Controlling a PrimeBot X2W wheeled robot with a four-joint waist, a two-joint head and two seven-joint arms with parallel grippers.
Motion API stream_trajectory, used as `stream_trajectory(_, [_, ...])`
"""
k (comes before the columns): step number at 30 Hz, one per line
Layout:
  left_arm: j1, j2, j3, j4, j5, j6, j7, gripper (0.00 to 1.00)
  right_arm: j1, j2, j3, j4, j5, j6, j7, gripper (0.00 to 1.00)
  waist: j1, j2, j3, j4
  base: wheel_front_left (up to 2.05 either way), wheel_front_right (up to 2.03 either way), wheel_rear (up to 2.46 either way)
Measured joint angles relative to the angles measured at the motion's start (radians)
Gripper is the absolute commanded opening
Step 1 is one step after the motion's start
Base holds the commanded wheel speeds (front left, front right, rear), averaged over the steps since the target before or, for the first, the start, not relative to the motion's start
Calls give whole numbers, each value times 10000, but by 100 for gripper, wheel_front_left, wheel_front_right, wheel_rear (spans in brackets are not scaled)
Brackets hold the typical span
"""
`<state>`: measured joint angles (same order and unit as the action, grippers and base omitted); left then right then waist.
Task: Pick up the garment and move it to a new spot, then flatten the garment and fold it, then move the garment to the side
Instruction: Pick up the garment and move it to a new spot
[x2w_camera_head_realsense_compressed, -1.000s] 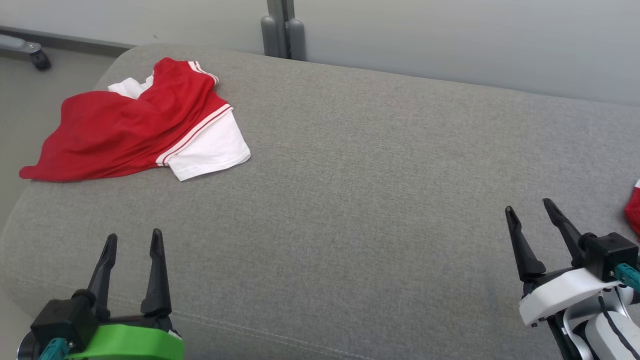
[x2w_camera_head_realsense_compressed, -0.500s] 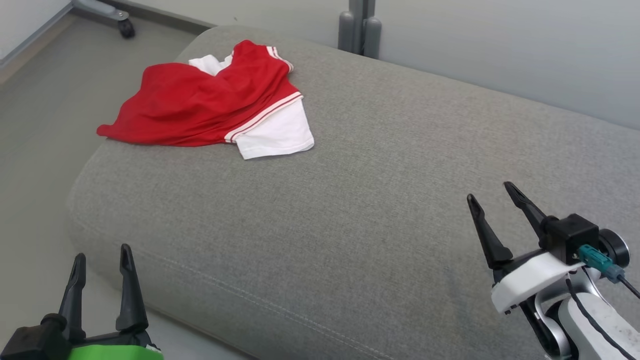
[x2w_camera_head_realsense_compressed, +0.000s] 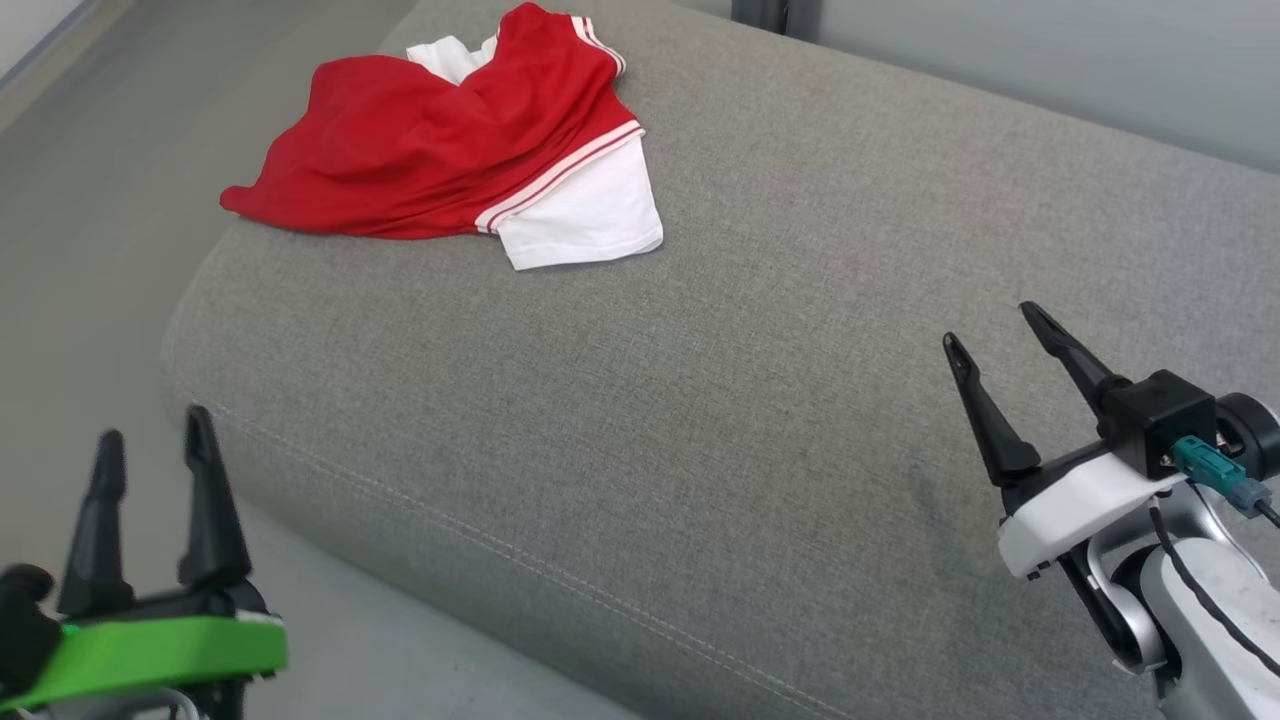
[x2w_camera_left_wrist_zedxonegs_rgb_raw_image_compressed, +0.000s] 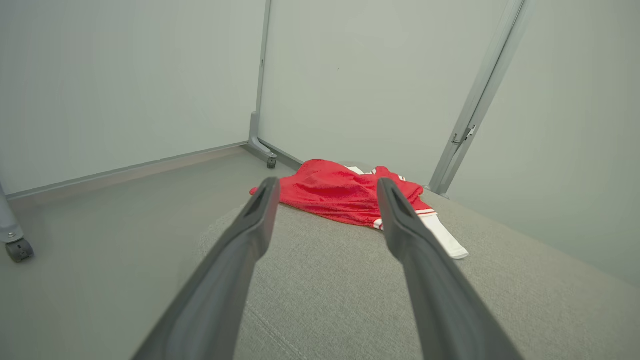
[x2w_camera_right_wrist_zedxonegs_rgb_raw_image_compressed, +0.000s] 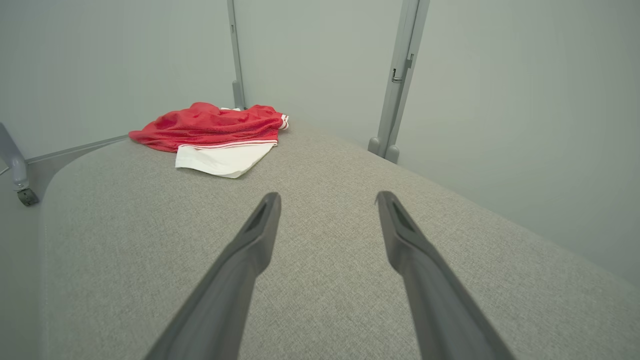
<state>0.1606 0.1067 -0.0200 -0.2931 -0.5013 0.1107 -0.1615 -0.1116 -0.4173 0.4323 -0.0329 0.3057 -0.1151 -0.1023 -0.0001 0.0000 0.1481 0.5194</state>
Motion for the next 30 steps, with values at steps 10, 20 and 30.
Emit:
stream_trajectory(10, [-2890, -318, 1515, 995, -3359, -19, 1206, 100, -216, -917, -244, -604, -449, -6, 878, 100, 0, 0, 1177, -6, 0, 0, 0])
stream_trajectory(20, [-6272, -849, 3544, 3843, -7814, 140, 3204, 100, -732, -1553, -320, -1557, -788, 35, 1517, 100, 0, 0, 2447, -313, 0, 0, 0])
stream_trajectory(30, [-7700, -934, 5221, 7764, -8673, 142, 3835, 100, -803, -2157, -865, -2040, -857, 48, 1785, 100, 1, 0, 3319, -1134, 0, 0, 0])
